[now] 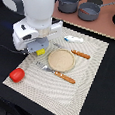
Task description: Interact with the objects in diverse but meaningful ways.
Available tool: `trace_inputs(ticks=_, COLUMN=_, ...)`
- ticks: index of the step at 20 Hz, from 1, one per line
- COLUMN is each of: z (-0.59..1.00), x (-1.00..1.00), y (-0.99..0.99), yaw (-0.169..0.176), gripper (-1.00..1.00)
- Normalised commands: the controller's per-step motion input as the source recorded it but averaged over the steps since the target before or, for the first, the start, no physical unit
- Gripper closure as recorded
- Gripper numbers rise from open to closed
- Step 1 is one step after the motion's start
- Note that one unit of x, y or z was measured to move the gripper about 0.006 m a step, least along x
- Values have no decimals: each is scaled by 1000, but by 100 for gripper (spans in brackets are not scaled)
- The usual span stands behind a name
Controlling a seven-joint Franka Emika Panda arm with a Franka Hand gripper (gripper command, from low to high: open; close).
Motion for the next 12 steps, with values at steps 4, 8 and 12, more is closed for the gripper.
trace_inputs(ticks=4, z=909, x=-224, y=359, yaw=0, gripper=-100)
trace_inputs(ticks=8, z=905, x=124, y=639, yaw=10, gripper=-100)
trace_inputs(ticks=12, z=399, x=209, y=696, yaw=126, gripper=-100)
